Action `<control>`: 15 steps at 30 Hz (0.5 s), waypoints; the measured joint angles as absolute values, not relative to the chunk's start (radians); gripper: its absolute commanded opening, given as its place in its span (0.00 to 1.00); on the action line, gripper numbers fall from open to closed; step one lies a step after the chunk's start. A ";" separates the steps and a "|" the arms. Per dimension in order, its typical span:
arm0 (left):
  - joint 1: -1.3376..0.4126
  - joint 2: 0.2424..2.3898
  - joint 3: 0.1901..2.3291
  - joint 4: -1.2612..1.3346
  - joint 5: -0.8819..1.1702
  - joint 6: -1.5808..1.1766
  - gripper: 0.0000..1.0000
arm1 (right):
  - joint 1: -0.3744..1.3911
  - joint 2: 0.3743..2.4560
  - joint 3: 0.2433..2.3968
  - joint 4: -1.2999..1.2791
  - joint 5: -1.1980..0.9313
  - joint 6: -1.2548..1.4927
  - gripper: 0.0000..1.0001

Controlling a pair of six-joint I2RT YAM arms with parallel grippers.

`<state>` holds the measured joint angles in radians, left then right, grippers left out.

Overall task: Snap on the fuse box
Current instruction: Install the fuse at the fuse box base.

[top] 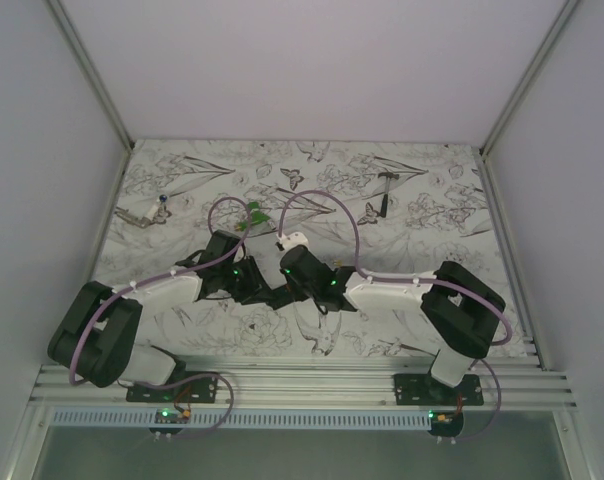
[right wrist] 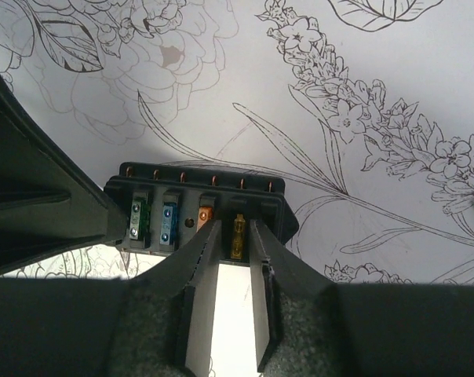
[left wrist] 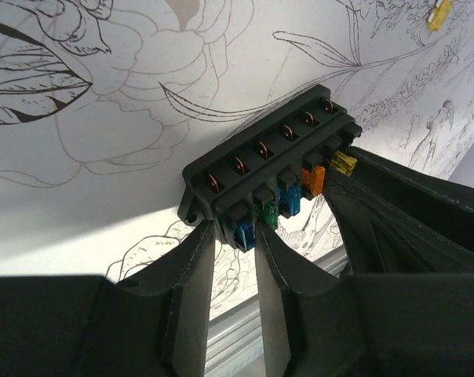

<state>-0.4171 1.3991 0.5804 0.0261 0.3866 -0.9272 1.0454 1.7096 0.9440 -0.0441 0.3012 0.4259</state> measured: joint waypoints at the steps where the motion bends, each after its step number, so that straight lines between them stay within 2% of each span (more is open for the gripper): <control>1: -0.417 1.399 0.580 0.026 0.387 -0.927 0.29 | 1.045 1.710 0.947 -0.049 0.301 0.426 0.30; 7: -0.417 1.399 0.580 0.023 0.386 -0.927 0.29 | 1.045 1.710 0.952 -0.063 0.302 0.426 0.35; 15: -0.417 1.399 0.580 0.022 0.386 -0.927 0.29 | 1.045 1.704 0.962 -0.088 0.303 0.422 0.32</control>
